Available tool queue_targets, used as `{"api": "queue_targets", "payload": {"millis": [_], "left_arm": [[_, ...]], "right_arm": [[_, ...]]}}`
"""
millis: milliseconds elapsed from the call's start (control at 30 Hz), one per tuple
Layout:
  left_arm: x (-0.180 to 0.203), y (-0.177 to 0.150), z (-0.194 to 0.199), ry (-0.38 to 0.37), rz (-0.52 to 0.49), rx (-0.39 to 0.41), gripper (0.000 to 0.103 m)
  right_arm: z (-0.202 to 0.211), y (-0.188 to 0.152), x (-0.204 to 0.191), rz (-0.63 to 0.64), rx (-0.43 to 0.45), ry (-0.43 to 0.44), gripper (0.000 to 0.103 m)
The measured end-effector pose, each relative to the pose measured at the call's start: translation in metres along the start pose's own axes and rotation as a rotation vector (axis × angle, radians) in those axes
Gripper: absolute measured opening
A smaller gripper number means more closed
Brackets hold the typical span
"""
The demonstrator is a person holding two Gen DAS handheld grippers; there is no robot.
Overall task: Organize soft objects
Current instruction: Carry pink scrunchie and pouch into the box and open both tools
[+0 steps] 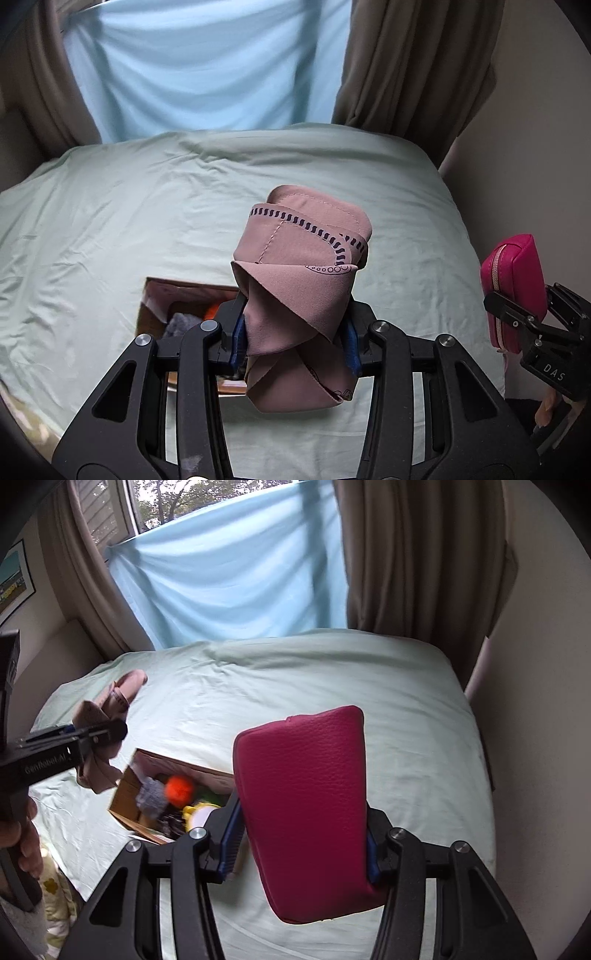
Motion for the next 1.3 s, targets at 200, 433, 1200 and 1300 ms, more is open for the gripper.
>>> {"api": "queue_targets", "payload": {"millis": [200,433,1200,1300], "left_arm": [[-0.073,-0.005,0.010,0.025,0.027,-0.009,0.037],[-0.147,-0.019,-0.011,0.046,0.058,-0.070,0.037],[-0.168,-0.100,-0.169,-0.001,-0.027,-0.380,0.037],[-0.167,-0.091,-0.174,0.008,-0.024,-0.358,0.042]], "right_arm": [[-0.019,0.010,-0.075,0.010,-0.015,0.052,0.049],[-0.064,0.012,-0.142,0.002,-0.069,0.099,0.049],[-0.223,-0.037,-0.158,-0.272,-0.423,0.053,0.049],[-0.230,-0.039,-0.153,-0.303,-0.443,0.056,0.050]]}}
Point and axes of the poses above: each gripper's, at about its wrist camera, not at the fingertips, and z roughly against the way its jaws point, x to its right, y to its top, the point moved 6 cm from there along -z, roughly the way its jaws point, and after that the axes turned 2 degrees about z, right-handed, at the moved point
